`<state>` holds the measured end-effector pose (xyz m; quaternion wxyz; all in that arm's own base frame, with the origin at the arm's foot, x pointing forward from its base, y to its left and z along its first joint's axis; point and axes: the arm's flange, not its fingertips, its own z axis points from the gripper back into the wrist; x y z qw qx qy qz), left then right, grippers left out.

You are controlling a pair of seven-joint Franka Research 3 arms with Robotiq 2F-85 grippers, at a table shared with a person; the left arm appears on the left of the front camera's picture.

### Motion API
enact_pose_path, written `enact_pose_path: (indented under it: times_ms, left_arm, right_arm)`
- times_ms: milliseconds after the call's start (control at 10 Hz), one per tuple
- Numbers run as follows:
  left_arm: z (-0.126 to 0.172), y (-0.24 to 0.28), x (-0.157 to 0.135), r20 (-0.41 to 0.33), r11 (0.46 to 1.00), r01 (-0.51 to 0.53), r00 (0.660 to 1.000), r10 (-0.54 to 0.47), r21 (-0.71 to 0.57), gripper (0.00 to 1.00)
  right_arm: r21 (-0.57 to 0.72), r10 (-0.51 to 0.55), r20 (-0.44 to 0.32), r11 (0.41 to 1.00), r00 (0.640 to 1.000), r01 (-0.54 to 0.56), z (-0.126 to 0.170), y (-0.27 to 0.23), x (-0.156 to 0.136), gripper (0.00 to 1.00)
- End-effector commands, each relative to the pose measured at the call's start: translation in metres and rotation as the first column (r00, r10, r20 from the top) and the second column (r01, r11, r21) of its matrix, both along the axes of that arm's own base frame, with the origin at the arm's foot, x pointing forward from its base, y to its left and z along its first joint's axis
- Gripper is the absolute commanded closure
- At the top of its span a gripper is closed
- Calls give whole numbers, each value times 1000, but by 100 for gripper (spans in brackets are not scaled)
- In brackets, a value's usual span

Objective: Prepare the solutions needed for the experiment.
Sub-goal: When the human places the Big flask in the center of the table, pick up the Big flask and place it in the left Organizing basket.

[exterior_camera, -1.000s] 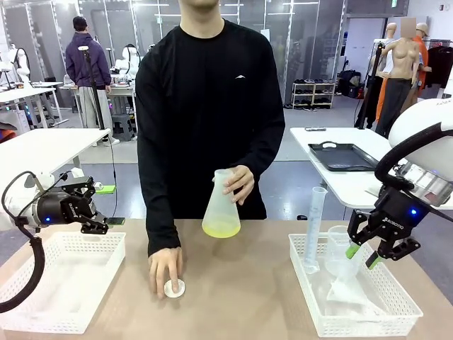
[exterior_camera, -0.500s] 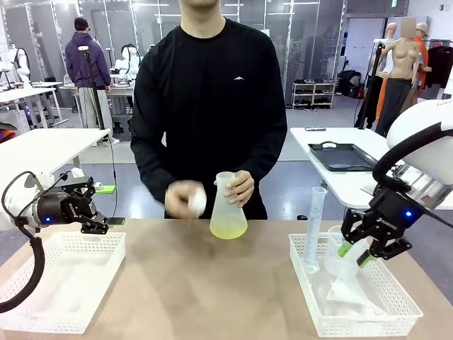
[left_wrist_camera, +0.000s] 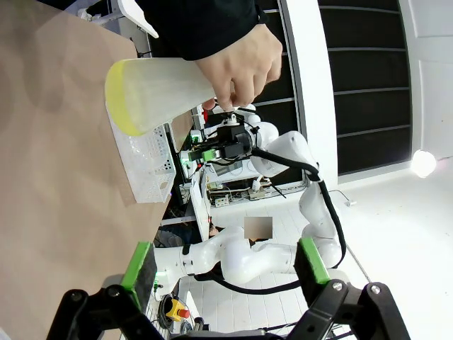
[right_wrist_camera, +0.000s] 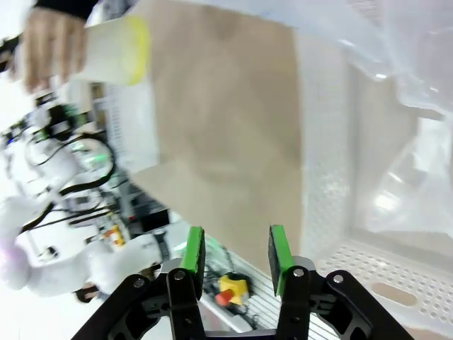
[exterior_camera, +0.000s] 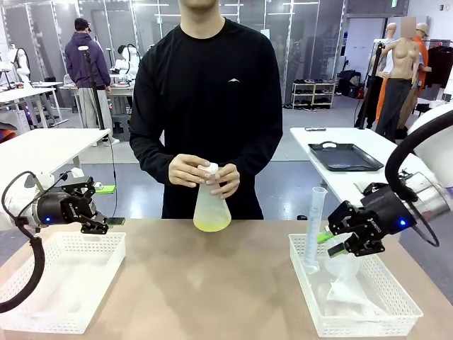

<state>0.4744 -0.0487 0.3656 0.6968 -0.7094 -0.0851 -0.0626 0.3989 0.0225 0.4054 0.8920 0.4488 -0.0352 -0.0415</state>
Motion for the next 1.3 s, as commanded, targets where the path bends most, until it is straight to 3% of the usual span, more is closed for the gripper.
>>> enact_pose_path:
  times_ms: [0, 400, 1000, 1200]
  left_arm:
    - [3, -2, -1, 9, 1000, -8, 1000, 8, -11, 0]
    - [3, -2, -1, 9, 1000, -8, 1000, 8, -11, 0]
    - [3, -2, -1, 9, 1000, -8, 1000, 8, -11, 0]
    - [3, -2, -1, 9, 1000, -8, 1000, 8, -11, 0]
  right_arm:
    - [247, 44, -5, 968, 999, -41, -15, -11, 12, 53]
    - [431, 40, -36, 902, 999, -20, -29, -4, 18, 53]
    - [516, 30, -15, 856, 999, -18, -36, 2, 21, 53]
    - [546, 25, -55, 838, 998, 9, -35, 0, 25, 53]
